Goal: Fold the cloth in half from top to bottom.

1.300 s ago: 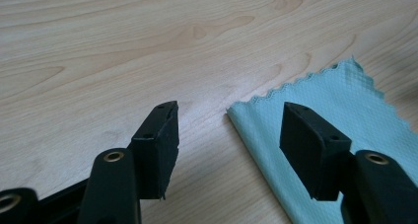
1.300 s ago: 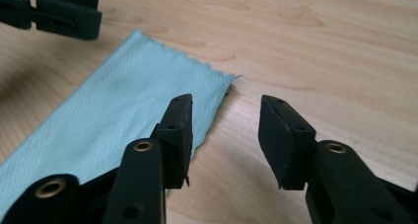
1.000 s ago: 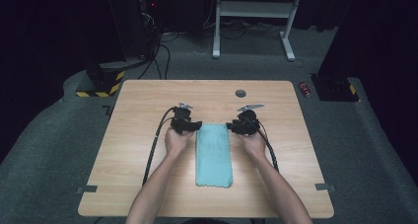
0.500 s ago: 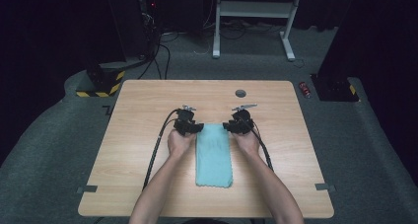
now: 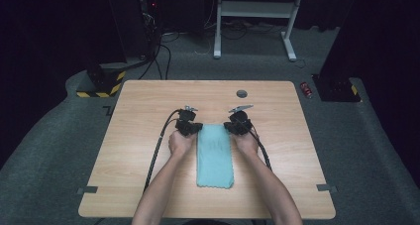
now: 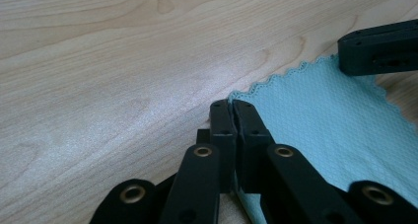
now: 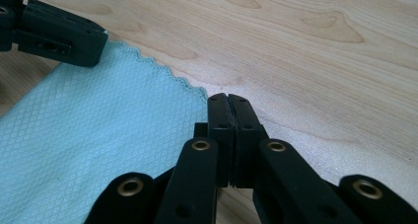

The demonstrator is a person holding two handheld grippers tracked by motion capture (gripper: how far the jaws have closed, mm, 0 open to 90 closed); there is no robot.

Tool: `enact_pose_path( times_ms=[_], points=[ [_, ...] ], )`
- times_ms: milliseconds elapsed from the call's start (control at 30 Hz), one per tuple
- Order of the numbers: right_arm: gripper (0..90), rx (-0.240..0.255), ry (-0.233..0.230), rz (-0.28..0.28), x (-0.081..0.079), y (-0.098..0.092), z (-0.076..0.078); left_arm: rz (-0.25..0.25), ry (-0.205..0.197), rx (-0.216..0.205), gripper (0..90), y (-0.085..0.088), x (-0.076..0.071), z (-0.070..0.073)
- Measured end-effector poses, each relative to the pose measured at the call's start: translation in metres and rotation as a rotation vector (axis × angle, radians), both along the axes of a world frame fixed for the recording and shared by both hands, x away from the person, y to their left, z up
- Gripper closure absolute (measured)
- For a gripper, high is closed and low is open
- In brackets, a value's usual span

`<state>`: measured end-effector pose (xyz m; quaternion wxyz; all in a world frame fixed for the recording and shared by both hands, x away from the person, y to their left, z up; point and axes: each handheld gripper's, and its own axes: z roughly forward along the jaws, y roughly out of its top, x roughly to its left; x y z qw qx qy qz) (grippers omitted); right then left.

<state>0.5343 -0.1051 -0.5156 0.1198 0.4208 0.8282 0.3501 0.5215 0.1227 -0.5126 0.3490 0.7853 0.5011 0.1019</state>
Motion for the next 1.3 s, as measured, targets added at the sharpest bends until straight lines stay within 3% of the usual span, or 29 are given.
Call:
enact_pose_path(
  times_ms=[100, 200, 433, 567, 733, 900, 1000, 1067, 1100, 1200, 1300],
  points=[
    [89.8, 0.006, 0.004, 0.002, 0.000, -0.001, 0.000, -0.010, -0.005, -0.006, 88.8, 0.001, 0.000, 0.000],
    [89.9, 0.025, 0.000, 0.004, -0.001, -0.003, 0.004, -0.019, -0.010, -0.041, 89.0, 0.004, 0.000, 0.004],
    [90.0, 0.051, -0.034, 0.015, -0.005, -0.006, 0.015, -0.044, -0.060, -0.079, 89.2, 0.008, -0.003, 0.016],
    [90.0, 0.057, -0.055, 0.008, -0.005, -0.008, 0.019, -0.043, -0.070, -0.079, 89.2, 0.008, -0.001, 0.022],
    [90.0, 0.078, -0.047, -0.014, -0.002, -0.013, 0.018, -0.029, -0.071, -0.118, 89.3, 0.008, 0.005, 0.020],
    [90.0, 0.077, -0.059, -0.017, 0.000, -0.015, 0.018, -0.035, -0.070, -0.115, 89.2, 0.005, 0.012, 0.018],
    [90.0, 0.080, -0.039, -0.030, 0.003, -0.018, 0.018, -0.046, -0.085, -0.104, 89.3, 0.001, 0.014, 0.023],
    [90.0, 0.063, -0.050, -0.024, 0.006, -0.018, 0.025, -0.044, -0.086, -0.085, 89.3, 0.000, 0.016, 0.025],
    [90.0, 0.077, -0.061, -0.026, 0.007, -0.017, 0.029, -0.041, -0.086, -0.077, 89.3, 0.000, 0.017, 0.026],
    [90.0, 0.035, -0.060, -0.010, 0.009, -0.012, 0.035, -0.031, -0.091, -0.090, 89.3, 0.003, 0.017, 0.029],
    [90.0, 0.046, -0.074, -0.002, 0.008, -0.010, 0.039, -0.038, -0.105, -0.094, 89.3, 0.006, 0.015, 0.032]
  ],
)
